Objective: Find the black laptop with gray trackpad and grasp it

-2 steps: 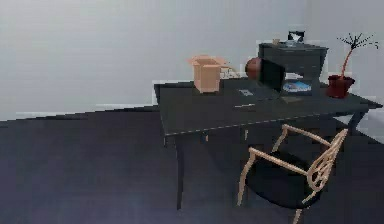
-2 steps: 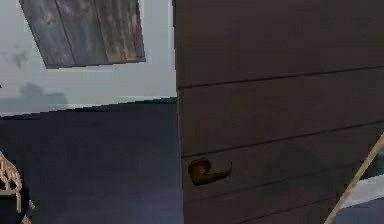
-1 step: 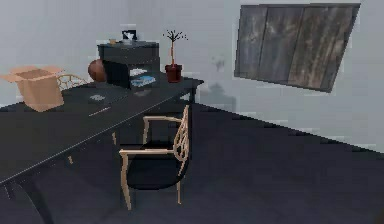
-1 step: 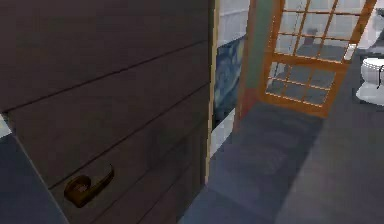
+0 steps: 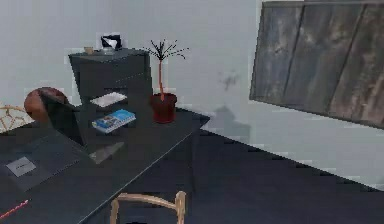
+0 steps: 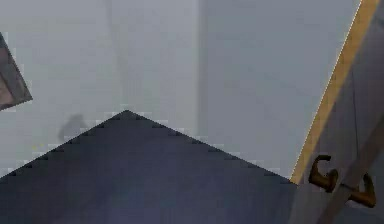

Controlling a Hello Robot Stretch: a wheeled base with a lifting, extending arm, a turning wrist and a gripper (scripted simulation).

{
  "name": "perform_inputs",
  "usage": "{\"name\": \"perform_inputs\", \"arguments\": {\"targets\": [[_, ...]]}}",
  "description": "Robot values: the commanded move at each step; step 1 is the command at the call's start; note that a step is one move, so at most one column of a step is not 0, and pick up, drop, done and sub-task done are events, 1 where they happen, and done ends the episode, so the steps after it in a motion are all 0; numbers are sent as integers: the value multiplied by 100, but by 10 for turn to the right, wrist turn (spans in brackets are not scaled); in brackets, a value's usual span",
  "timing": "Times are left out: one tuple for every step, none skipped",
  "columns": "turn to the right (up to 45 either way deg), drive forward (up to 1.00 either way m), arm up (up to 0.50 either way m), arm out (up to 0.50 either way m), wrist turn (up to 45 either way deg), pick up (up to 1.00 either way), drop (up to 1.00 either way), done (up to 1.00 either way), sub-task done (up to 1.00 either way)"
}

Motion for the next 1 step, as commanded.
{"name": "perform_inputs", "arguments": {"targets": [[330, 0, 0, 0, 0, 0, 0, 0, 0]]}}
